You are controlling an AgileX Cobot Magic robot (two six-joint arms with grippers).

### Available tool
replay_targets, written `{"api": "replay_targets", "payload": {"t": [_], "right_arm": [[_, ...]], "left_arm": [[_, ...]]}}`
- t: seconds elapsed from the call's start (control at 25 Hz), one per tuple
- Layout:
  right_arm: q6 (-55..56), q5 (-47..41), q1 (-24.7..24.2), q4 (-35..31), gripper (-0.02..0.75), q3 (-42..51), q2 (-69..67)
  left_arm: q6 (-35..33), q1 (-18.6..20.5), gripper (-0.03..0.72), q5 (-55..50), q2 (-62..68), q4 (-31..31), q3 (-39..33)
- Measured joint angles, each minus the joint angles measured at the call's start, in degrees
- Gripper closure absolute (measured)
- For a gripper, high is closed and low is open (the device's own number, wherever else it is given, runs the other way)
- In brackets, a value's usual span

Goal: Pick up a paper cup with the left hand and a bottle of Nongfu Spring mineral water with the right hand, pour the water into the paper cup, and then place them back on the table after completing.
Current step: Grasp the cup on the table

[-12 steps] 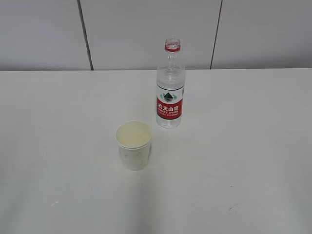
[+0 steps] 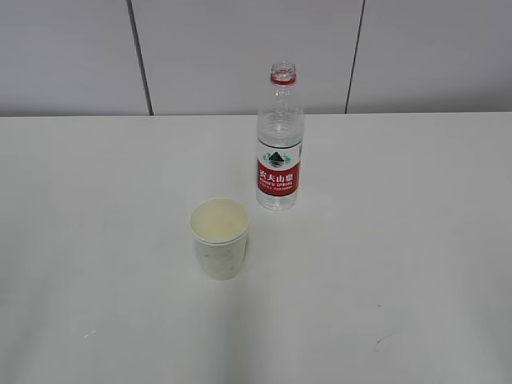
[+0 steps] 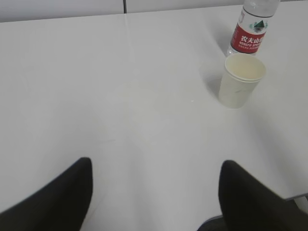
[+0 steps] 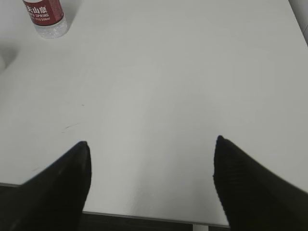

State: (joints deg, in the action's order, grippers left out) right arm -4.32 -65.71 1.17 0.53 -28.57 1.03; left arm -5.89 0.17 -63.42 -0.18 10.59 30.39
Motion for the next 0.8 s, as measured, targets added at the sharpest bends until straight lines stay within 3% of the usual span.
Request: {"api": "replay_targets", "payload": {"t": [0.8], "right_arm": [[0.00, 0.00, 0.00, 0.00, 0.150, 0.00, 0.00]], "left_arm": [[0.00, 0.00, 0.188, 0.00, 0.00, 0.00, 0.00]]}}
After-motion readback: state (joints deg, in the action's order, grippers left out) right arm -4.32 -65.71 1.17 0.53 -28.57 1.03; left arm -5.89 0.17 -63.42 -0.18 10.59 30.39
